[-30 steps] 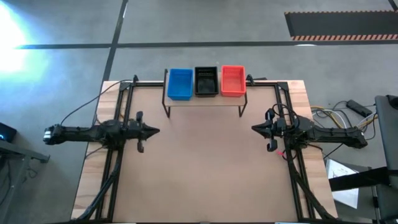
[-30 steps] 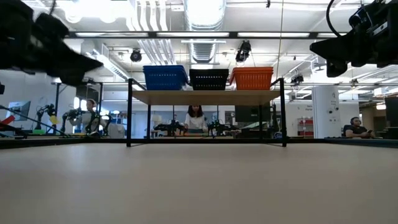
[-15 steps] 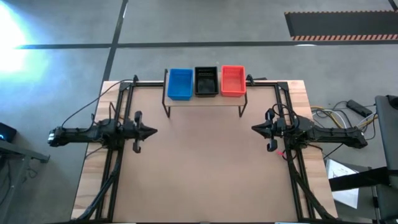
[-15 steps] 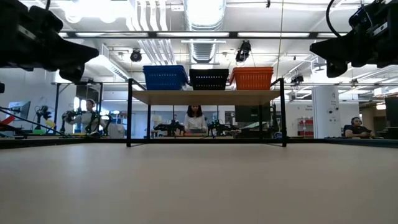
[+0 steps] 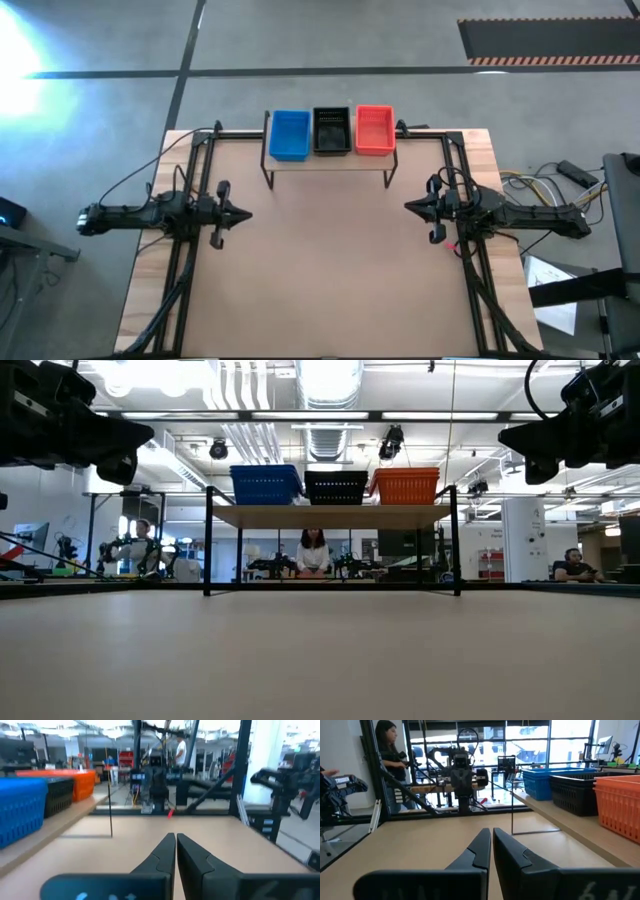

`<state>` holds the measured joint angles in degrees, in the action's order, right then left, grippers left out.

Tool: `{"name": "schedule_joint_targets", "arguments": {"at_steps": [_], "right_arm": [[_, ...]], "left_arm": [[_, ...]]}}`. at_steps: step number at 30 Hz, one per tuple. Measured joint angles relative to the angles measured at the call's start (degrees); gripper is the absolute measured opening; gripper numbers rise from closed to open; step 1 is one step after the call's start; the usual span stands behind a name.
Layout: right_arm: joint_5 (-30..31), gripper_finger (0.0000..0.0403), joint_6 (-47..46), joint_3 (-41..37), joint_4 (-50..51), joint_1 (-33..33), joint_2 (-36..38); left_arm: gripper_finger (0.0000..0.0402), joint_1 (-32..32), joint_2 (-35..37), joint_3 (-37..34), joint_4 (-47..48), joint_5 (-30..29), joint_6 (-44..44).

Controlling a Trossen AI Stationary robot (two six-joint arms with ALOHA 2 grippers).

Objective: Stack baskets on shelf by color
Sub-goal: Return to Home Position

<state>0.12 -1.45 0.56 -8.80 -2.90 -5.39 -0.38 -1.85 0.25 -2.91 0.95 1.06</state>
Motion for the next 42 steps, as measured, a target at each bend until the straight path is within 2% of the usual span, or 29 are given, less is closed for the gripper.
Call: {"name": "schedule_joint_targets", "arguments": {"at_steps": [15, 42], "right_arm": [[-0.01, 0.0013, 0.00, 0.00, 0.04, 0.00, 0.00], [-0.02, 0.0013, -0.02, 0.00, 0.02, -0.02, -0.02]], "left_arm": [[0.0000, 0.00, -2.79, 0.00, -2.48, 0.00, 0.00], [0.0000, 0.00, -3.00, 0.00, -2.58, -0.06, 0.00]]}}
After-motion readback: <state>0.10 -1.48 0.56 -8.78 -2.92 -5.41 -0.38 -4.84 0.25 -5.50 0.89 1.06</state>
